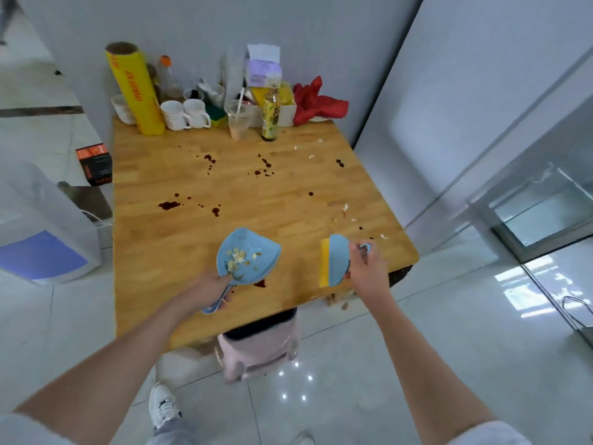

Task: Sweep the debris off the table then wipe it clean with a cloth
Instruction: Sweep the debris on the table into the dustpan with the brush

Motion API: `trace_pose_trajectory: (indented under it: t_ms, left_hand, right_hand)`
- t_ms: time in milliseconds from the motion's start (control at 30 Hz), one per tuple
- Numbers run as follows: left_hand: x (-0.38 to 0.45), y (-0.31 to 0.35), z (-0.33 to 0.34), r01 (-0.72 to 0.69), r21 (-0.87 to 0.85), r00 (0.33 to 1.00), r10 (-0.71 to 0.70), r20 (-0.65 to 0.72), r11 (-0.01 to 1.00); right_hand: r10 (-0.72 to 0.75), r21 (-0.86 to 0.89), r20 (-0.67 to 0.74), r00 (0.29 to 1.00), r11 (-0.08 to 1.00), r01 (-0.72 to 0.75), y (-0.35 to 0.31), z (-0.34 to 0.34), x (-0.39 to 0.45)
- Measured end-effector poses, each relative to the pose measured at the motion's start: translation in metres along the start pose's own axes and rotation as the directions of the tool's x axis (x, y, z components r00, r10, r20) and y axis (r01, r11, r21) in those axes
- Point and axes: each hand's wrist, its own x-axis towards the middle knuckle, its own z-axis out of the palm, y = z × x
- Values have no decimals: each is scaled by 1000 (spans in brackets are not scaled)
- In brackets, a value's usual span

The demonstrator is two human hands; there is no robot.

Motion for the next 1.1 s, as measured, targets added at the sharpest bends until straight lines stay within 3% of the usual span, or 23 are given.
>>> trace_pose_trajectory:
  t_ms: [233, 633, 967, 1100]
  left_hand:
    - [-5, 83, 98, -24, -213, 1000, 26, 8, 977]
    - [54, 157, 115, 10, -255, 997, -29, -71, 967]
    - [91, 198, 140, 117, -328, 968, -182, -174, 937]
    - [110, 212, 166, 185, -426, 905, -323, -278, 885]
  right_hand:
    - [-81, -70, -46, 996, 994, 78, 24, -120, 51]
    - [-60, -154, -53, 997, 987, 52, 34, -165, 180]
    - [2, -236, 155, 988, 971, 35, 57, -150, 299]
    - [-50, -190, 366, 929, 974, 127, 52, -116, 353]
